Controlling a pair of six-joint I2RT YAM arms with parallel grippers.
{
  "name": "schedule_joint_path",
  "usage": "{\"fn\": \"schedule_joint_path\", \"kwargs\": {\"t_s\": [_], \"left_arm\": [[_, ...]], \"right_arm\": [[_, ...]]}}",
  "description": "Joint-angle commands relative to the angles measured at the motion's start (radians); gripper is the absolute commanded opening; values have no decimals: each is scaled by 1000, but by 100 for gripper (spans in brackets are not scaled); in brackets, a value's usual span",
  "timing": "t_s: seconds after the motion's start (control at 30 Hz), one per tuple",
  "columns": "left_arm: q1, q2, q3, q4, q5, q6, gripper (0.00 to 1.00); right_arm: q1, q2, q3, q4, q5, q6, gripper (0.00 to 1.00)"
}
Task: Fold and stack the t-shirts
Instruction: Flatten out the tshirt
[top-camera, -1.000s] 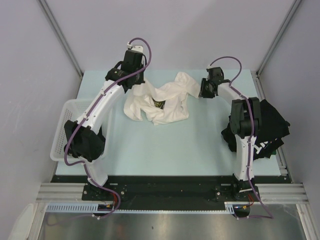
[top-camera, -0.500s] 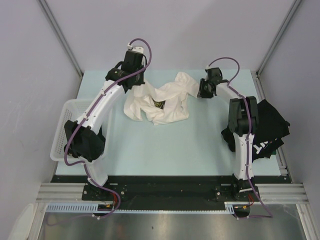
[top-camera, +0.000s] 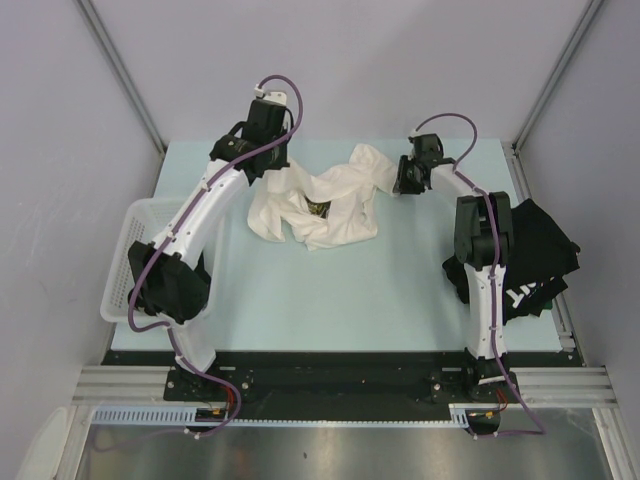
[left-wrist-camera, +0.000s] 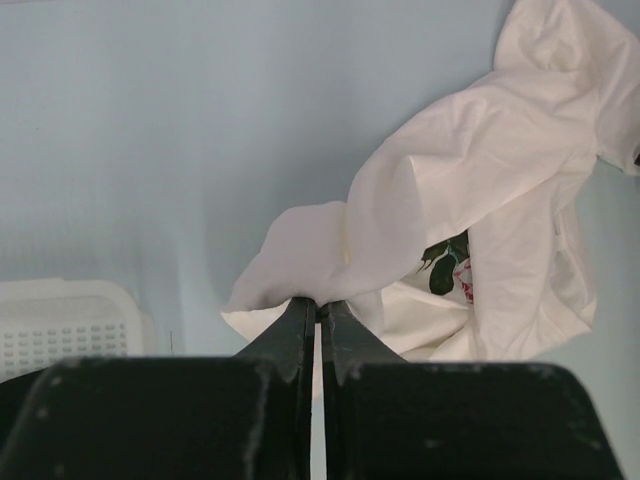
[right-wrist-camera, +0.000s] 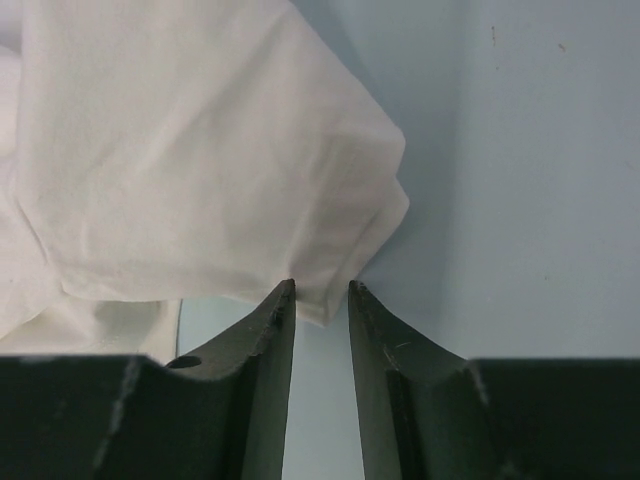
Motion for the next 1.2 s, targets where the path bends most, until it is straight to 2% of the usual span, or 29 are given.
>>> {"fn": "schedule_joint_path", "kwargs": {"t_s": [0.0, 0.03, 0.13, 0.23, 0.33, 0.53, 0.8, 0.93, 1.03, 1.17], "left_arm": [[-6, -14, 50, 11, -1, 1, 0], [-6, -12, 51, 9, 1, 1, 0], [-6, -9, 50, 8, 1, -2, 0], [-6, -3, 36, 11, 1, -5, 3], [-6, 5, 5, 25, -15, -8, 14], [-6, 40, -2, 22, -91, -15, 24], [-4, 86, 28, -41, -278, -19, 25], [-6, 82, 25, -57, -240, -47, 24], [-10, 46, -51, -54, -180, -127, 24], [-19, -41, -286, 32, -133, -184, 27]], "right_arm": [[8, 18, 34, 6, -20, 16, 30], [9, 17, 34, 7, -26, 15, 20], [6, 15, 40, -3, -34, 14, 0], [5, 10, 40, -11, -35, 11, 0], [0, -5, 31, -16, -37, 7, 0], [-21, -43, 7, -6, -46, 4, 0], [-41, -72, -13, -2, -64, 1, 0], [-49, -82, -19, 1, -68, 1, 0], [-47, -82, -18, 3, -71, 1, 0], [-53, -86, -18, 3, -77, 4, 0]]}}
